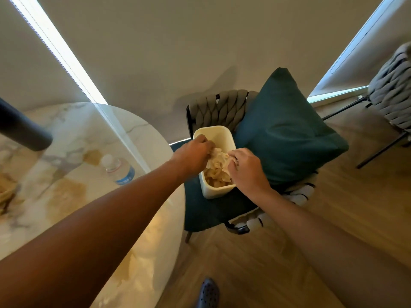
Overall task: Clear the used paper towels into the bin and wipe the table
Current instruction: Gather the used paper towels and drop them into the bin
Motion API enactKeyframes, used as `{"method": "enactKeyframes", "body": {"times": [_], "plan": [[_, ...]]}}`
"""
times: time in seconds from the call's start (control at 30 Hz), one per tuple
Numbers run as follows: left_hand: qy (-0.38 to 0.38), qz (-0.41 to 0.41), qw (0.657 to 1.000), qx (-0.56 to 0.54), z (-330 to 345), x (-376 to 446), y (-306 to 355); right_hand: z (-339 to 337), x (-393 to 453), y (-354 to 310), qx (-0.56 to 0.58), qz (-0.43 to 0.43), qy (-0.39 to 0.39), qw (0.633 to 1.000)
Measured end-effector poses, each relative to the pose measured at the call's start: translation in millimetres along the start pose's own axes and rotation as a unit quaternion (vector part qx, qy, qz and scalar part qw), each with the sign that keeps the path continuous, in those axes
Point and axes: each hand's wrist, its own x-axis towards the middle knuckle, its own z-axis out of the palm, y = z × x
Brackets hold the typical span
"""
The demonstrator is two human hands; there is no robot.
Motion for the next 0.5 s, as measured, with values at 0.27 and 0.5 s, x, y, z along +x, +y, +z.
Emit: {"method": "enactKeyframes", "body": {"times": [0.27, 0.5], "plan": [[0.003, -0.021, 1.000, -0.017, 24.3, 25.3, -0.8, 26.4, 11.2, 21.6, -0.017, -0.010, -0.058, 0.998], [0.033, -0.026, 0.998, -0.040, 31.1, -14.6, -12.4, 32.0, -9.9, 12.1, -0.105, -0.071, -0.071, 0.989]]}}
